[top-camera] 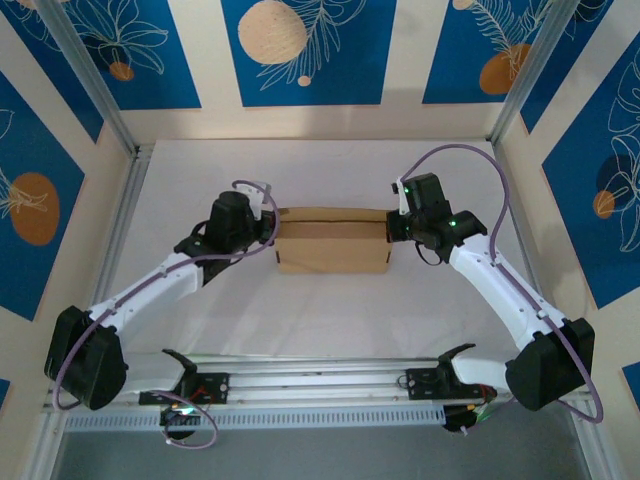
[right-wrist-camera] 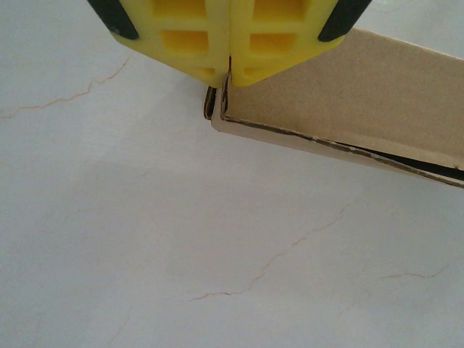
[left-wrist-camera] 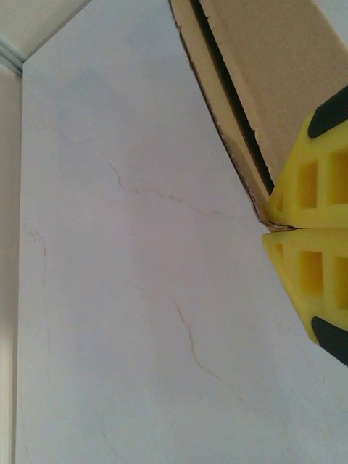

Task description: Fold the paper box

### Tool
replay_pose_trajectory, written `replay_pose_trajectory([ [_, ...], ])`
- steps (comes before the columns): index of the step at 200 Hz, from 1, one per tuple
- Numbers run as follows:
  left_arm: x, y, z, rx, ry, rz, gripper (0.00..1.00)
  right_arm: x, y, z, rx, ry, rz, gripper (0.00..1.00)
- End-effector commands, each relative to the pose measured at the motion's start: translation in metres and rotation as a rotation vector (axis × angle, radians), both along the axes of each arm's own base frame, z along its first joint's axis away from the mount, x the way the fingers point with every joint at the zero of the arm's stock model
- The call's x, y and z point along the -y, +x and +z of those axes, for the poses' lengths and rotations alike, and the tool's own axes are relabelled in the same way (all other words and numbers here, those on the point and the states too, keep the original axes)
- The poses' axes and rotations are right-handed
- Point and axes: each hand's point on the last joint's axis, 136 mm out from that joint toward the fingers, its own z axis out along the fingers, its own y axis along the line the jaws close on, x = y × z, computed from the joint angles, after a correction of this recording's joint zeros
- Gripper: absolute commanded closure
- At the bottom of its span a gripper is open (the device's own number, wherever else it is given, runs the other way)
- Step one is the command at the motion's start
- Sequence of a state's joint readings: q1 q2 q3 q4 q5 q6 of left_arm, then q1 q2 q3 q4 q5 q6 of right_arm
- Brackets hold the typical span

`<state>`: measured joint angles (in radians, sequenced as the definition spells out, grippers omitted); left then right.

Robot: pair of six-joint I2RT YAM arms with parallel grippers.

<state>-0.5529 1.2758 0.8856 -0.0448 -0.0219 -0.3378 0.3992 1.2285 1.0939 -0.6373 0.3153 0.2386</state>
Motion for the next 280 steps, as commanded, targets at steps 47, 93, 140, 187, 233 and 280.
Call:
replay_pose_trajectory([
  [47,0.004,-0.015,-0.021,-0.02,-0.071,0.141,1.0,-0.017,-0.009,-0.003,-0.029,0.061,0.048,1.0],
  [93,0.0,-0.018,-0.025,0.028,-0.053,0.158,1.0,-0.016,-0.012,-0.004,-0.03,0.06,0.048,1.0],
  [140,-0.005,-0.026,-0.04,0.031,-0.051,0.164,1.0,-0.016,-0.012,-0.002,-0.023,0.059,0.047,1.0],
  [187,-0.004,-0.037,-0.055,0.015,-0.062,0.165,1.0,-0.017,-0.013,-0.001,-0.028,0.076,0.043,1.0],
  [233,-0.004,-0.037,-0.056,-0.006,-0.086,0.195,1.0,-0.022,-0.015,0.0,-0.053,0.105,0.047,1.0],
  [280,-0.011,-0.037,-0.057,0.009,-0.037,0.205,1.0,-0.02,-0.015,-0.002,-0.061,0.085,0.055,1.0],
])
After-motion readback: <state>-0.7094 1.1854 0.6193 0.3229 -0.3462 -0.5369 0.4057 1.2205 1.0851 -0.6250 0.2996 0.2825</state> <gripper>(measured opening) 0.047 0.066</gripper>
